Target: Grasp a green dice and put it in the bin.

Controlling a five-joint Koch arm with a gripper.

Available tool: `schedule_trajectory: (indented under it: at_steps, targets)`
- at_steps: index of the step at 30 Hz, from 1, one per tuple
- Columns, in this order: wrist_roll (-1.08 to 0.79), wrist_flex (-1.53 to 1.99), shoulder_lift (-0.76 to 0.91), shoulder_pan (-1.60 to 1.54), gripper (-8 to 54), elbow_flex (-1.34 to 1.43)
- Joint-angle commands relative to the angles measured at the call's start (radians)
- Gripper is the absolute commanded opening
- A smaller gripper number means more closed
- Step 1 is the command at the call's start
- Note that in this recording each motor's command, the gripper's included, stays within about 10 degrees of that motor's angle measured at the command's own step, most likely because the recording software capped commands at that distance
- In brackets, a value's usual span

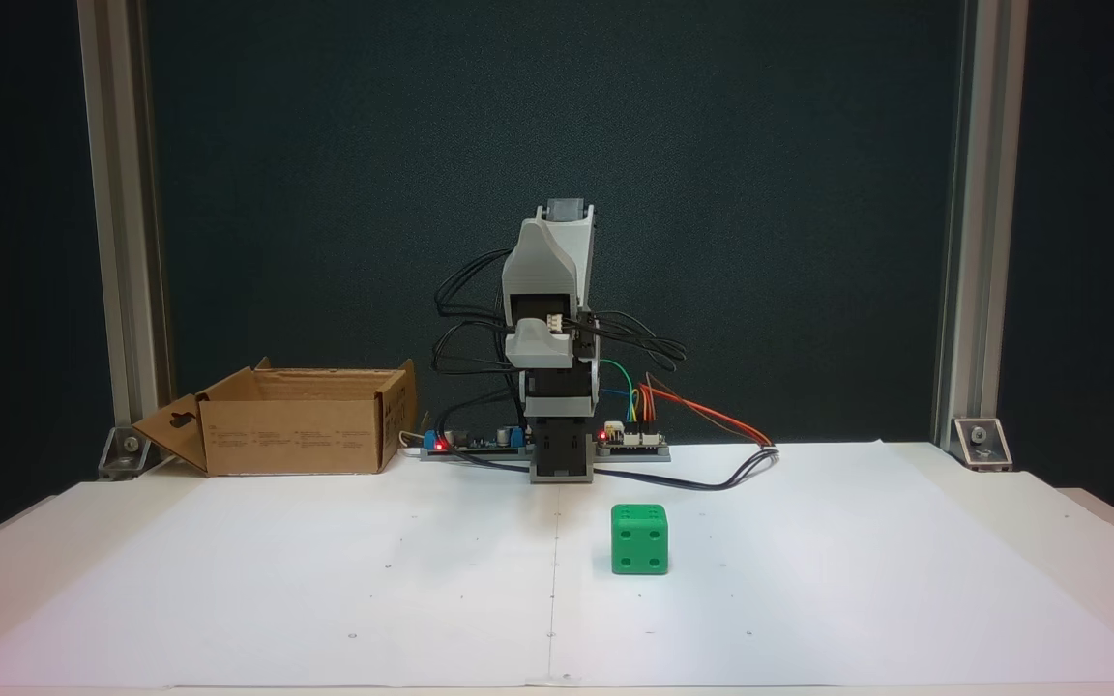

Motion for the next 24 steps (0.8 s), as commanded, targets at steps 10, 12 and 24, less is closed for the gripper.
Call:
schedule_trajectory:
  at_steps: [10,12,24]
  targets:
    - [-0.015,0.324,0.104,-0.097,44.6,0.049]
    - [-0.015,0.324,0.104,-0.097,44.6,0.049]
    - [-0.015,0.328,0.104,-0.097,44.6,0.049]
